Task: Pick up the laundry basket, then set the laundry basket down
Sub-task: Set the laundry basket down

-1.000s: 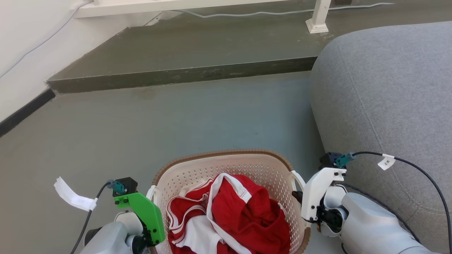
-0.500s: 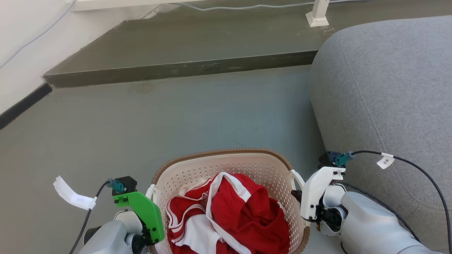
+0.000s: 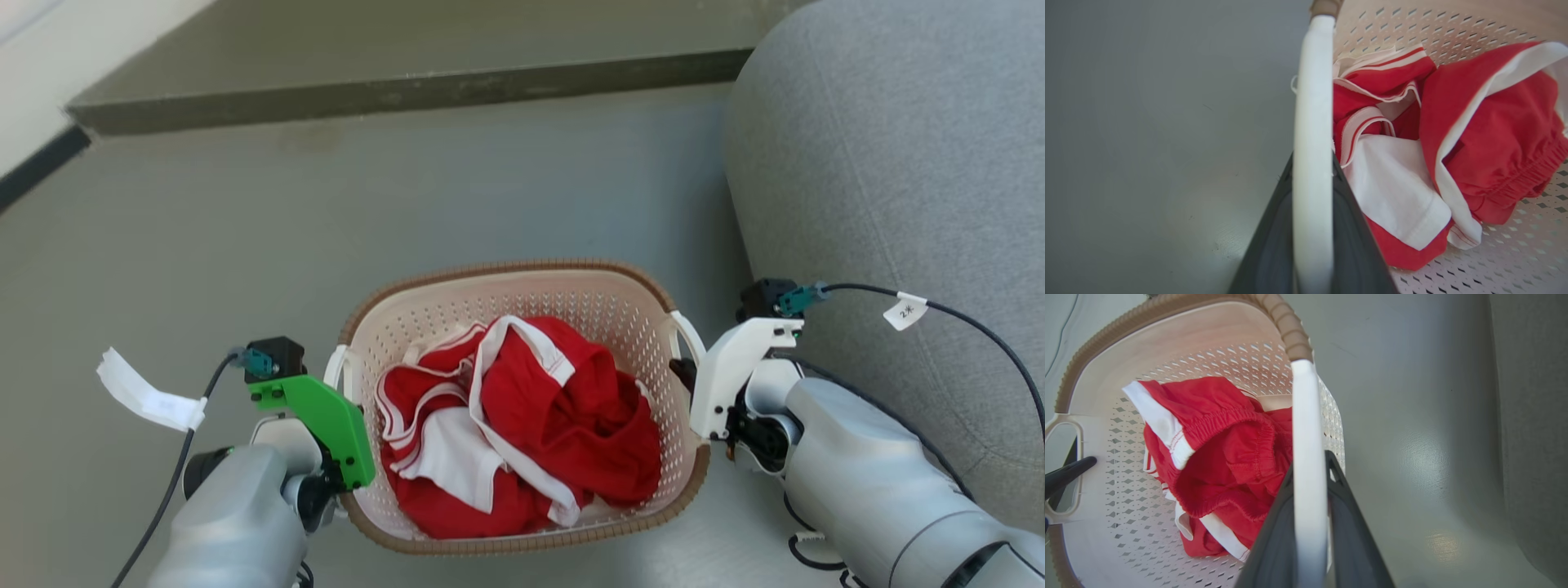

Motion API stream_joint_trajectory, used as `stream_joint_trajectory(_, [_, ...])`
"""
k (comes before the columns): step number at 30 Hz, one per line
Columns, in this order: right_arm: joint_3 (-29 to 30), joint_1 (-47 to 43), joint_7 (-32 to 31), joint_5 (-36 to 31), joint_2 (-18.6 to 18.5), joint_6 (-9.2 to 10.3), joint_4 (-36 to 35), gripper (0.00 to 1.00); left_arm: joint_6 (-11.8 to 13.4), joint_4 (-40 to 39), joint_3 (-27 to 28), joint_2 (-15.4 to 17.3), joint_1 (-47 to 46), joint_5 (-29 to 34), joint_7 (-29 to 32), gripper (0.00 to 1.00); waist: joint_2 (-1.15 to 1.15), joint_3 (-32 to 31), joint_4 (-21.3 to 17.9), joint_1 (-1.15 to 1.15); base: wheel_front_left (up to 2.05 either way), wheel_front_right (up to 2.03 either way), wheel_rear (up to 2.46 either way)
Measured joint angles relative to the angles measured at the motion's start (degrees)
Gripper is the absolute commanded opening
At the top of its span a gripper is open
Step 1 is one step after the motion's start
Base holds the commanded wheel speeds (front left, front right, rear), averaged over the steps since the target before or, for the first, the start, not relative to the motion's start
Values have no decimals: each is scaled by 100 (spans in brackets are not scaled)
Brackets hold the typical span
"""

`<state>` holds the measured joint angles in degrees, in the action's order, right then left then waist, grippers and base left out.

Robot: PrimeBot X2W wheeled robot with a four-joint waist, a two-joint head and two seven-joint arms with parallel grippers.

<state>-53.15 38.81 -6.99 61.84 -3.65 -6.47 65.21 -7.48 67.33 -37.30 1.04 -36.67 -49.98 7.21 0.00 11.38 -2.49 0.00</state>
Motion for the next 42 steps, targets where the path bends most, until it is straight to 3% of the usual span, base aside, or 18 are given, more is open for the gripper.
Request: stream_joint_trajectory(42, [59, 1335, 1722, -257, -171, -3, -280, 0, 49, 21, 137, 48, -1497, 238, -1615, 0, 0, 2833, 89, 1, 0, 0, 0])
